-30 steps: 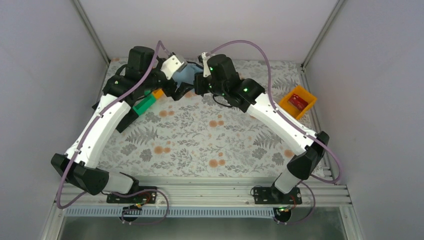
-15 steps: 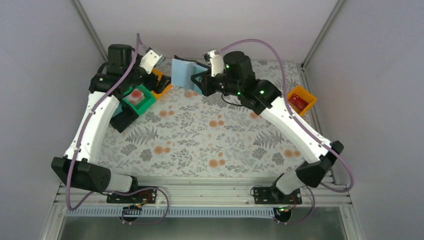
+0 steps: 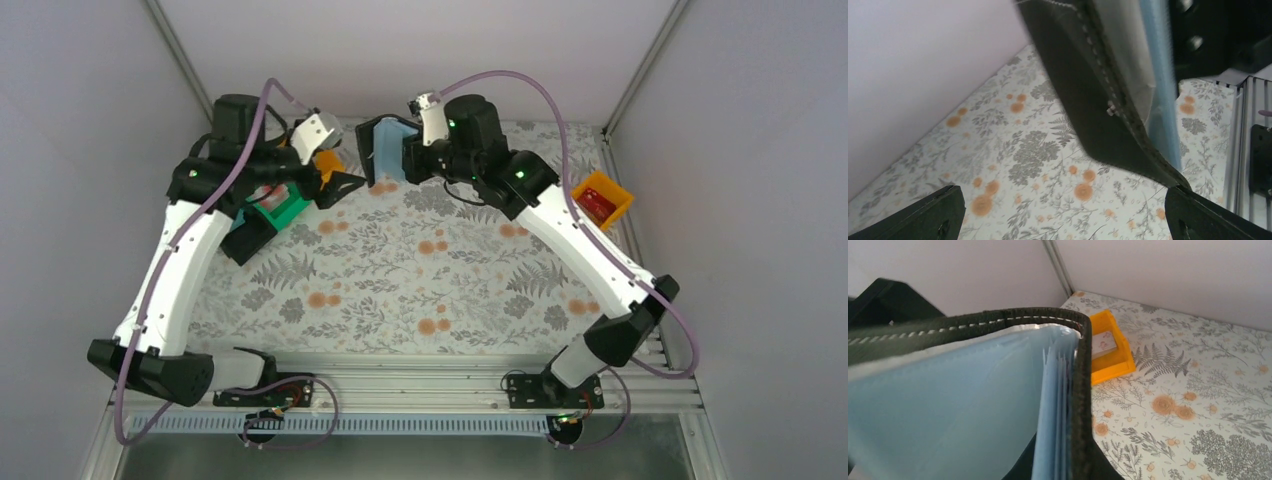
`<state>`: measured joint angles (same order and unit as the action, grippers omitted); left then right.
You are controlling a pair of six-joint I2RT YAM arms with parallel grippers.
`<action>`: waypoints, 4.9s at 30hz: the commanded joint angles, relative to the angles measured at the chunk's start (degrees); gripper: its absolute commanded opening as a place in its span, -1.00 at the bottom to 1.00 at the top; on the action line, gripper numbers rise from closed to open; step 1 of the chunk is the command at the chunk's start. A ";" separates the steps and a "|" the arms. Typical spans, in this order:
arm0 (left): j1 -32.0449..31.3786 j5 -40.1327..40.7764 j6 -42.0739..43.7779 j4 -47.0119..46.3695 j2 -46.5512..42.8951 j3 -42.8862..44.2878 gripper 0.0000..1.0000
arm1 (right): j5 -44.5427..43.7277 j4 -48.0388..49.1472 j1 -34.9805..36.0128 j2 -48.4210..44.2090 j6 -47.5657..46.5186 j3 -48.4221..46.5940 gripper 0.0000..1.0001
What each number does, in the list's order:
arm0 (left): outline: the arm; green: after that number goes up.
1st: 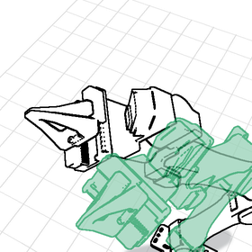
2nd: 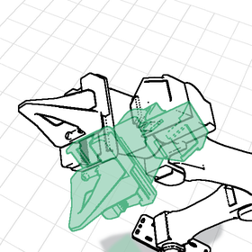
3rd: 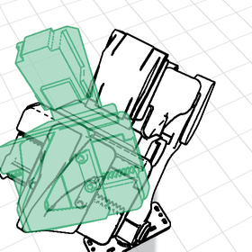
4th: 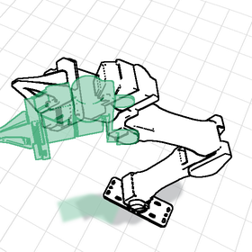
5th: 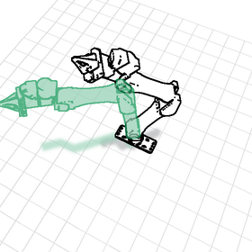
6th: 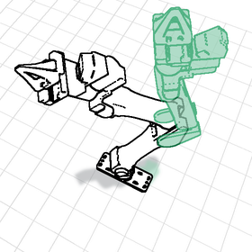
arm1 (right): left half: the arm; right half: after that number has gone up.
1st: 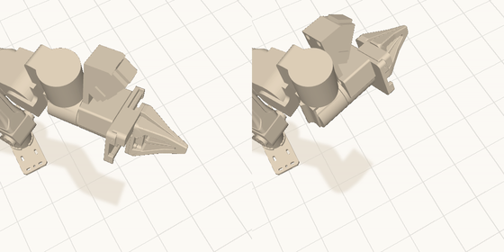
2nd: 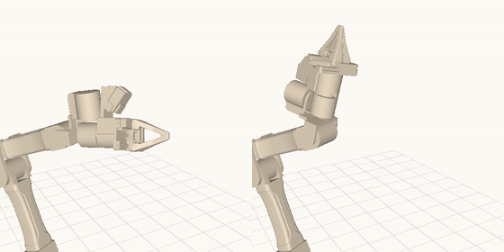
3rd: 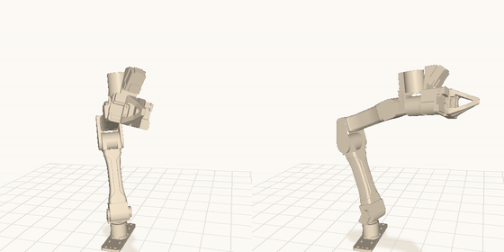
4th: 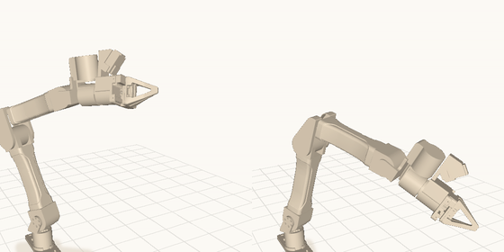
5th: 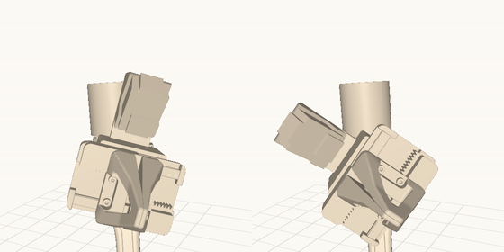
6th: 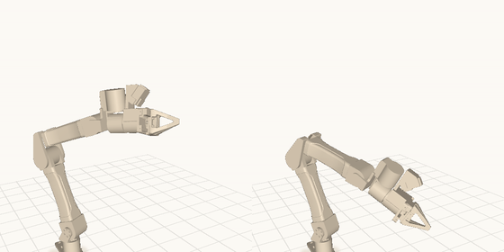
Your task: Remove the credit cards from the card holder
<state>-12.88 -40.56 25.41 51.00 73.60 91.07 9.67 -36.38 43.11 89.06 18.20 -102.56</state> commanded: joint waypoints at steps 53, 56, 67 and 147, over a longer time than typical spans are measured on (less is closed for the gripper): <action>-4.69 -11.74 0.72 2.00 1.17 6.87 -0.95 | 27.32 10.49 -9.47 -15.38 -14.64 15.48 0.63; -4.65 -11.66 0.78 1.91 1.10 7.06 -0.95 | 29.06 9.43 -9.54 -16.00 -16.42 15.71 0.70; -4.63 -12.35 0.26 1.38 1.28 6.97 -0.95 | 26.98 9.93 -9.70 -15.12 -15.72 14.40 0.53; 0.76 -6.73 -14.29 -7.18 9.00 -3.11 0.81 | -8.56 -1.51 5.37 4.69 -0.60 -5.68 -0.92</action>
<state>-14.76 -42.35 11.16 44.47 83.24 89.76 -3.22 -42.74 47.75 99.66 23.44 -108.40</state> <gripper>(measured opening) 0.949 0.094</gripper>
